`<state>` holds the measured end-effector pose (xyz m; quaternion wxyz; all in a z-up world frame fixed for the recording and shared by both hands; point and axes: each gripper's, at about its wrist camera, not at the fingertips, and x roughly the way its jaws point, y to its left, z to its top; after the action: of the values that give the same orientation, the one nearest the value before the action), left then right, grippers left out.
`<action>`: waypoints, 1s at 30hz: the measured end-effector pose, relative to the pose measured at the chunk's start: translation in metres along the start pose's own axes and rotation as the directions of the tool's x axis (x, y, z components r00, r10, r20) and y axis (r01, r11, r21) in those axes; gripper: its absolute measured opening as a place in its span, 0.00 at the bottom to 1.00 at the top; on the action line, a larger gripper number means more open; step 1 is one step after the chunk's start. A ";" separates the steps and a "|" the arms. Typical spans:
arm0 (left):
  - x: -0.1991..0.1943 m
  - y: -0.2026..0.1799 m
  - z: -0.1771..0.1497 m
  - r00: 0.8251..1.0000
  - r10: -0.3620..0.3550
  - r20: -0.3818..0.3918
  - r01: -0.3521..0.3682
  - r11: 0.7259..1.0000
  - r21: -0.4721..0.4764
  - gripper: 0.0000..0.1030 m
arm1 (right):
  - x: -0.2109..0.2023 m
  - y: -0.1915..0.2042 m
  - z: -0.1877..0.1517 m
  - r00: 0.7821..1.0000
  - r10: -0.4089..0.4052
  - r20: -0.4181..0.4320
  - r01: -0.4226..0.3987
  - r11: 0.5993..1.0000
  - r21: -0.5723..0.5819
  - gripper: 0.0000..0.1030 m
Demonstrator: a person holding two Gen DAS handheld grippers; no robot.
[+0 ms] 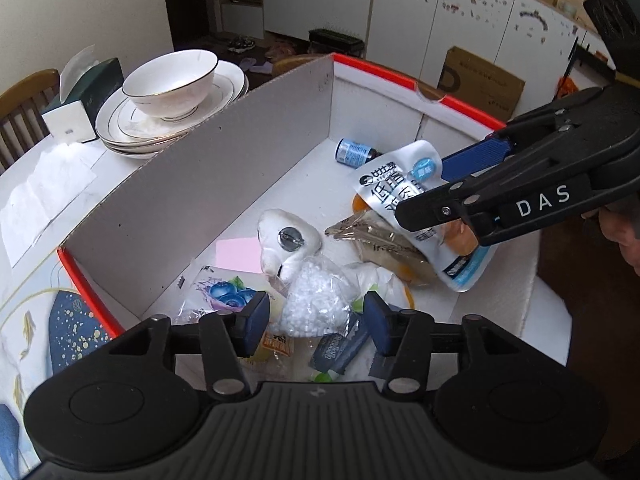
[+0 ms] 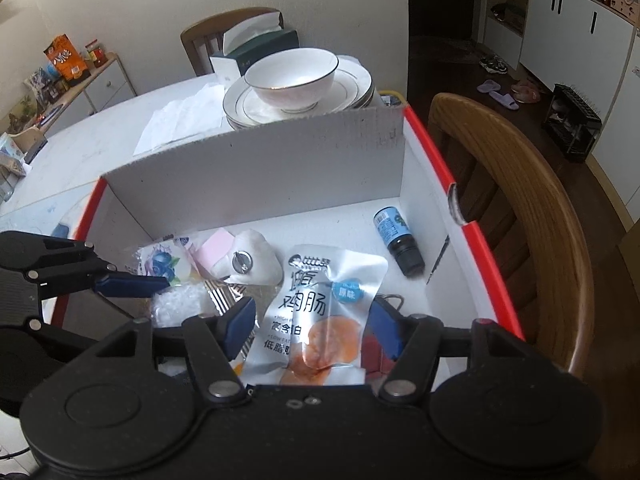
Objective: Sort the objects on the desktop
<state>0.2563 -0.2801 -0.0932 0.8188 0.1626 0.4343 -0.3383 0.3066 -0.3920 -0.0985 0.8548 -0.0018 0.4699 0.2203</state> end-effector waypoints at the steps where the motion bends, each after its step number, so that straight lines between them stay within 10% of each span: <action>1: -0.001 0.000 0.000 1.000 -0.001 0.005 0.001 1.000 0.000 0.50 | -0.001 0.000 0.000 1.000 -0.002 0.003 0.002 1.000 0.000 0.62; 30: -0.100 0.021 -0.044 0.966 0.015 0.259 0.009 0.996 -0.093 0.71 | -0.068 0.044 -0.031 0.978 0.067 0.195 -0.072 0.997 0.022 0.77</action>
<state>0.2048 -0.1996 -0.0369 0.8759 0.0791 0.3385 -0.3347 0.2339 -0.3842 -0.0525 0.8883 0.0484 0.3871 0.2423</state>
